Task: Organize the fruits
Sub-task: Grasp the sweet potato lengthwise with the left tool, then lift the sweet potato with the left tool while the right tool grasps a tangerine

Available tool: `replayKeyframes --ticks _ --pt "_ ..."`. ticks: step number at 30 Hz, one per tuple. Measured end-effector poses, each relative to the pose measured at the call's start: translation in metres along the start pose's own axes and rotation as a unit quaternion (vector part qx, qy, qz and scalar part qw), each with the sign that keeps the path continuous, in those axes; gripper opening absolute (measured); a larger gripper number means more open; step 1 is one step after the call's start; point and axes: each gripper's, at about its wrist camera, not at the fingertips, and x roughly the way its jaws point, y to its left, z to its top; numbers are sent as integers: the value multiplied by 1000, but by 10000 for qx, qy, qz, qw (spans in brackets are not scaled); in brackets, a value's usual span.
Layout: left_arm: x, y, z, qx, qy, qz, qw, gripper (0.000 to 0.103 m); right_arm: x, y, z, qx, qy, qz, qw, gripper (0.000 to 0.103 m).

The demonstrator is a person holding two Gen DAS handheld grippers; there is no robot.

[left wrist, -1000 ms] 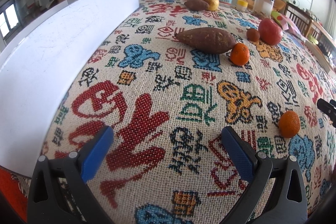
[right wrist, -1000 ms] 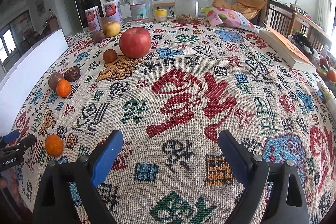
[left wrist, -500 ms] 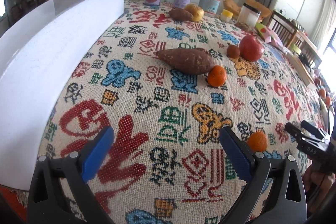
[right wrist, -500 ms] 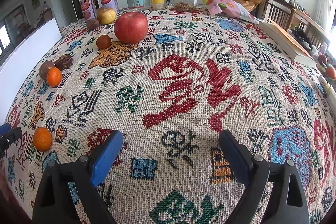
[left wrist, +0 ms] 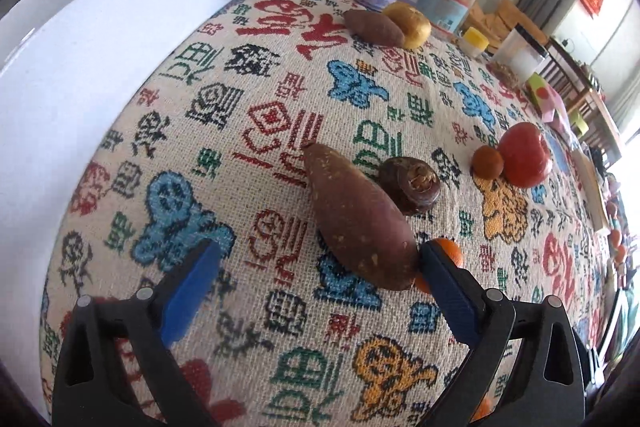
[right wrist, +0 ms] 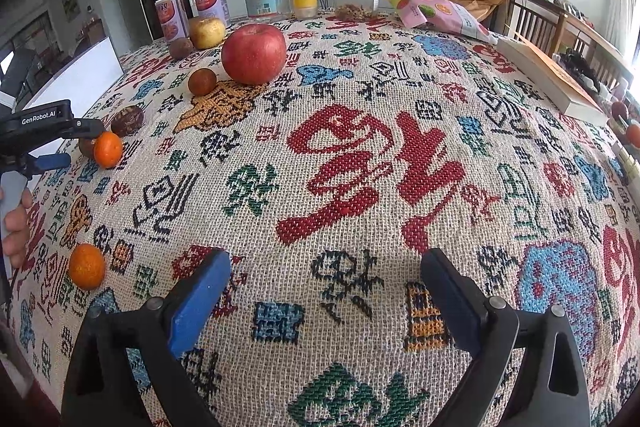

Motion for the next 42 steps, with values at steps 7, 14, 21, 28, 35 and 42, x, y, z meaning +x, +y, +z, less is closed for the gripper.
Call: replayKeyframes --ticks 7,14,21,28,35,42 --pt "-20 21 -7 295 3 -85 9995 99 1 2 1 -51 37 -27 10000 98" --pt "23 -19 18 1034 500 -80 9934 79 1 1 1 -27 23 4 10000 98" --pt "0 -13 -3 1231 408 -272 9912 41 -1 -3 0 66 -17 149 9999 99" --pt "-44 29 -59 1017 310 -219 9941 41 -39 48 -13 -594 -424 1746 9819 93" --pt "-55 34 -77 1075 11 -54 9942 41 -18 136 -13 -1820 80 1884 9650 67" --pt "-93 44 -71 617 -153 -600 9962 41 -30 146 -14 -1789 85 1762 9679 29"
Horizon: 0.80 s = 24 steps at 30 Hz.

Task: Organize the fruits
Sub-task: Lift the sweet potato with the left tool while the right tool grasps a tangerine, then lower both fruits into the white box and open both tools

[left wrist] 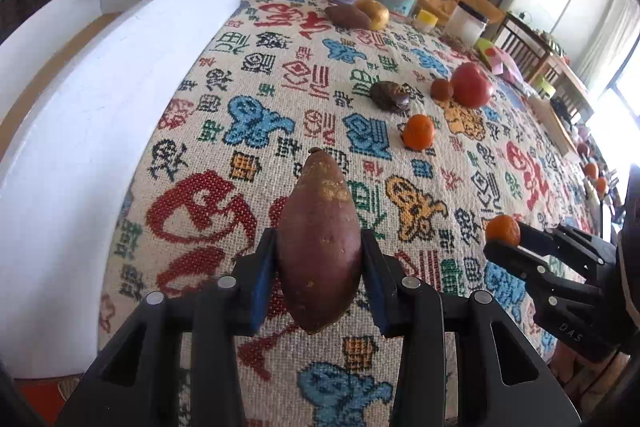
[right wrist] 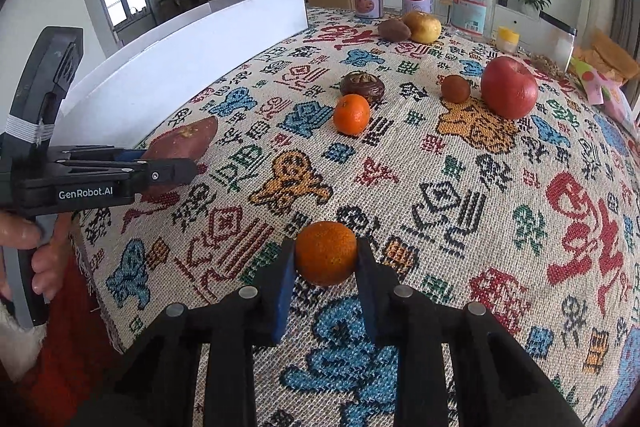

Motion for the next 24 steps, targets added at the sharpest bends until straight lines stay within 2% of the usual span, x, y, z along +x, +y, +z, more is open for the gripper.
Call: replayKeyframes --ticks 3,5,6,8,10,14,16,19,22,23,24 --pt "-54 12 22 -452 -323 -647 9964 41 -21 3 29 209 -191 342 9990 29" --pt "-91 27 38 -638 -642 -719 9933 41 -34 15 59 200 -387 630 9971 29" --pt "-108 37 45 -707 -812 -643 9921 41 -39 26 79 139 -493 790 9956 29" --pt "-133 62 56 -861 -1052 -340 9901 41 -44 54 112 -14 -626 1143 9915 29" --pt "-142 94 62 -1091 -1152 129 9873 41 -42 89 142 -218 -664 1548 9855 29" --pt "-132 161 60 -1692 -941 1027 9757 41 -11 165 178 -610 -306 2174 9737 30" --pt "-123 186 55 -1877 -814 1321 9699 41 9 201 185 -853 -32 2364 9679 30" --pt "-113 209 47 -1989 -680 1661 9634 41 40 245 184 -1179 421 2478 9607 30" --pt "-105 220 43 -2036 -589 1842 9598 42 68 273 177 -1415 727 2319 9596 31" --pt "-105 220 42 -2034 -609 1926 9580 42 76 279 175 -1433 823 2265 9599 32" --pt "-108 220 42 -2022 -702 2016 9558 44 81 282 174 -1433 899 2217 9603 38"
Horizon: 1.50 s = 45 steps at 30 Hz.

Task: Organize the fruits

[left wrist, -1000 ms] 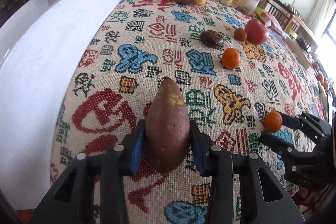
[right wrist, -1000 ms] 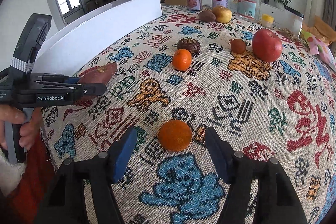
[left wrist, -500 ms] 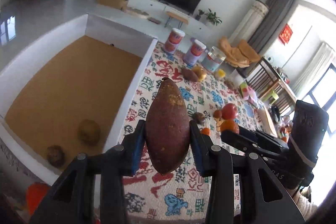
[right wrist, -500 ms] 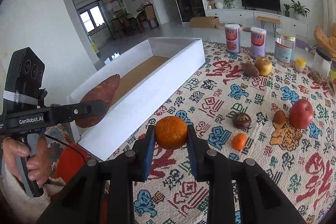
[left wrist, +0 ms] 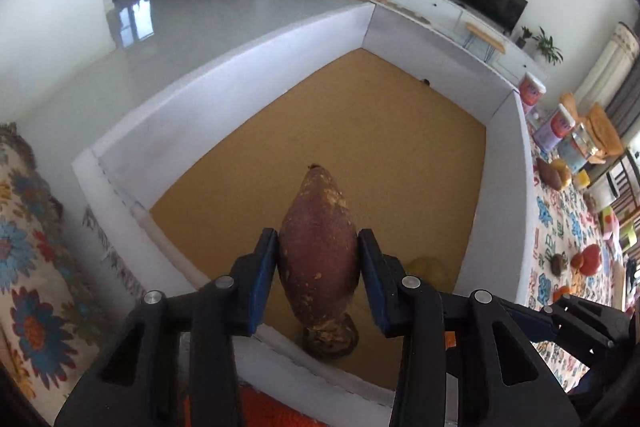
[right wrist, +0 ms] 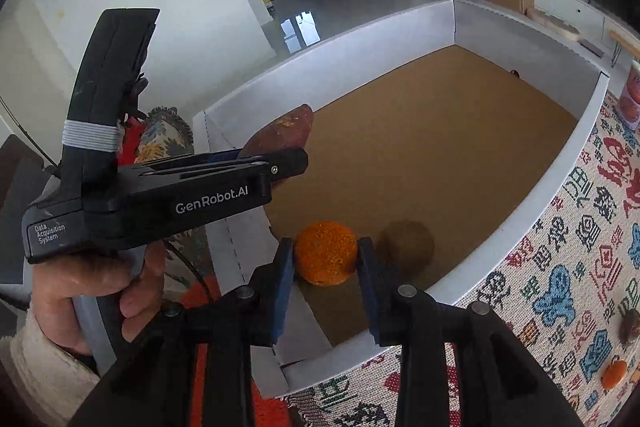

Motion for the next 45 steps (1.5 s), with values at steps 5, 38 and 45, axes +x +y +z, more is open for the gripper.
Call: replayKeyframes --ticks 5,38,45 --pt "-41 -12 8 -6 -767 -90 9970 84 -43 -6 5 122 -675 -63 9976 44" --pt "60 -303 -171 2750 91 -963 9566 103 -210 -301 -338 3352 -796 -3907 8536 103" --pt "60 -303 -171 2750 95 -966 9565 102 -210 -300 -338 3348 -792 -3914 8535 103"
